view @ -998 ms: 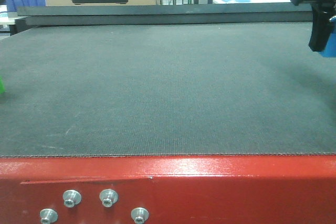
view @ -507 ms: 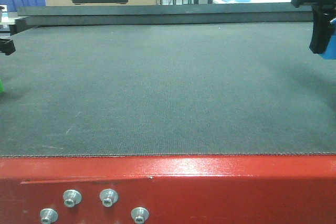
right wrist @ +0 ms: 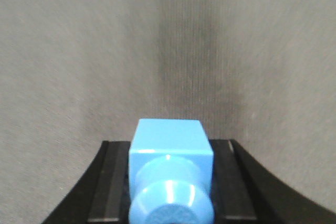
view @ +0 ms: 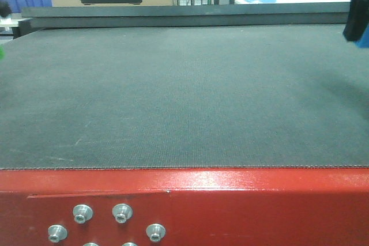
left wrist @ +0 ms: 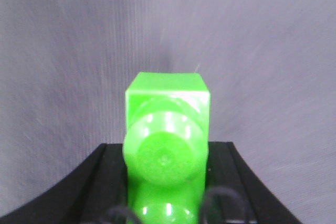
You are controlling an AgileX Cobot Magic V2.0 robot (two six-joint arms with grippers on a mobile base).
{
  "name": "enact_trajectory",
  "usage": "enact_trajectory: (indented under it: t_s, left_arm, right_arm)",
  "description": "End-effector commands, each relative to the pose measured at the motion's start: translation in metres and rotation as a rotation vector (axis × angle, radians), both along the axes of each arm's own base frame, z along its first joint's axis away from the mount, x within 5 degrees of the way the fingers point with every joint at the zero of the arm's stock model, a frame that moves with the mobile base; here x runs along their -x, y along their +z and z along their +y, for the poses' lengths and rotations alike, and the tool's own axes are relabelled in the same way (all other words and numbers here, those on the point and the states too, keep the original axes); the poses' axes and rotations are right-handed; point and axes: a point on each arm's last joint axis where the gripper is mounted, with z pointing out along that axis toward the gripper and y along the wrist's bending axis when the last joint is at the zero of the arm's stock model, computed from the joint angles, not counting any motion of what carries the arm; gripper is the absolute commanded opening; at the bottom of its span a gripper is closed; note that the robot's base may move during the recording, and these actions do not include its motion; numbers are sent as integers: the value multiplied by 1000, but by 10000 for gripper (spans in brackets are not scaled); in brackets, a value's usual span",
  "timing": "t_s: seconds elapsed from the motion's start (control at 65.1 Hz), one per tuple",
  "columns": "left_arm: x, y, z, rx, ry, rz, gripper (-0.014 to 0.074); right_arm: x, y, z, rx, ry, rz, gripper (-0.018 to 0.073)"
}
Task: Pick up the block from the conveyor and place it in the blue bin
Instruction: 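Lift both held blocks up off the conveyor belt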
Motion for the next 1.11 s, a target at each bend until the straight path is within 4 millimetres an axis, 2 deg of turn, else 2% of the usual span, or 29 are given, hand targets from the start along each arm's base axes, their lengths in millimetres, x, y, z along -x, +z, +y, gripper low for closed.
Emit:
enact_trajectory:
  t_s: [0.0,0.123,0.276,0.415,0.583,0.66,0.768,1.09]
  left_arm:
    - [15,14,-6,60,23,-149,-111]
    - [37,23,-9,103,58,-321,-111]
    - [73,23,-9,105,81,-454,-111]
    - [111,13,-10,92,94,-543,-111]
    - [157,4,-11,82,104,-643,-111]
    - [176,2,-11,81,104,-677,-111]
    - [201,9,-13,78,93,-732,-111]
    - [256,47,-17,82,70,-956,-111]
  right_arm:
    - [16,2,-4,13,8,-105,-162]
    - [40,-3,-7,22,23,-199,-162]
    - [74,-14,-11,15,10,-328,-162]
    - [106,-23,-15,7,-2,-469,-162]
    - [141,-23,-19,-2,-10,-583,-162]
    - [155,-19,-21,-6,-10,-618,-162]
    - [175,-2,-23,-17,-13,-719,-162]
    - [229,39,-28,-47,-21,-1004,-162]
